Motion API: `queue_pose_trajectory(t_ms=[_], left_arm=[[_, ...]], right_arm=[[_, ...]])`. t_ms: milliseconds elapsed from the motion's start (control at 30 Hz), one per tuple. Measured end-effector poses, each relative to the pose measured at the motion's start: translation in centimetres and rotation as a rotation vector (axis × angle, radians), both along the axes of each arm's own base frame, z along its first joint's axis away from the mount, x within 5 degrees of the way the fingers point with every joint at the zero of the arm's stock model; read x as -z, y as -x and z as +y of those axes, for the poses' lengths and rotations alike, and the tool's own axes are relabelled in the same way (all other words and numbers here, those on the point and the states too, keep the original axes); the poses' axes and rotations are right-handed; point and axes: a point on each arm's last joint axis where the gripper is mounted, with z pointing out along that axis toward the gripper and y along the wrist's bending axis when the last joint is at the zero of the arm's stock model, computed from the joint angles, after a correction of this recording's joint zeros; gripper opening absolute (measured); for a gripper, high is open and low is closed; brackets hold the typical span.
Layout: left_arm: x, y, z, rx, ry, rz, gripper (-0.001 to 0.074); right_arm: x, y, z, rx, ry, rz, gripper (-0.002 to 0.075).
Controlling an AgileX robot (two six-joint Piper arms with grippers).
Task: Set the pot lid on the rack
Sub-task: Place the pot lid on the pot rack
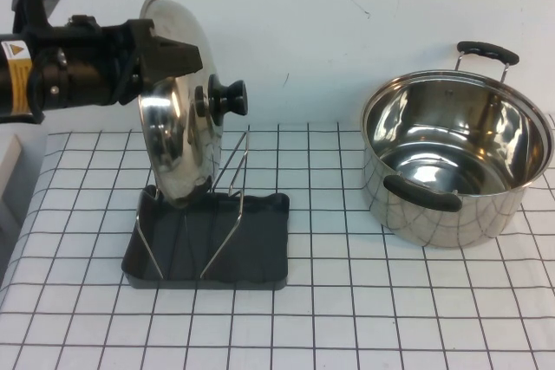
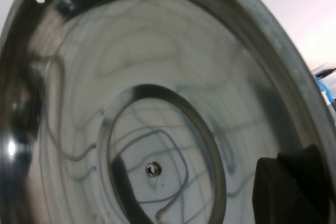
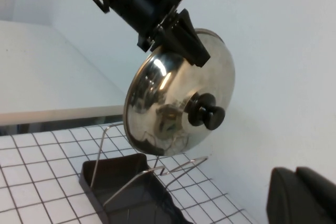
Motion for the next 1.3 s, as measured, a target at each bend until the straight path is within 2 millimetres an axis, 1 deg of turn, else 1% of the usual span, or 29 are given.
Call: queue_pose_trajectory(t_ms=[100,200,333,433,633,900,1300], left_arm=[[0.8,-0.6,0.0,-0.002,-0.011,0.014,0.0064],[2.3,-0.9,0.0,-0.012,-0.037,0.031,0.0064],[4.8,-0.6,0.4,-0.032,-0.089,0.058,0.0064],[5.9,-0.3,0.5,-0.03,-0.113,0.068,0.0064],[6.0,-0.3,0.4,-0.018,-0.12,0.059,0.0064],[5.8,0.5,-0.1,0.082,-0.091,0.069,0.0064],[5.7,0.9,-0.4,0.148,-0.089,0.05,0.0064]], right_arm=[[0.0,-0.1,-0.1,0.016,0.004,-0.009,0.0001],[-0.1,-0.2,-0.2,0.032,0.002,-0.012,0.0001],[-0.1,-0.3,-0.2,0.037,0.002,-0.012,0.0001],[-0.1,-0.3,-0.3,0.041,0.003,-0.014,0.0001],[-0.1,-0.5,-0.4,0.072,0.003,-0.023,0.0],[-0.1,-0.5,-0.5,0.08,0.003,-0.025,0.0],[-0.1,-0.6,-0.5,0.082,0.003,-0.026,0.0]])
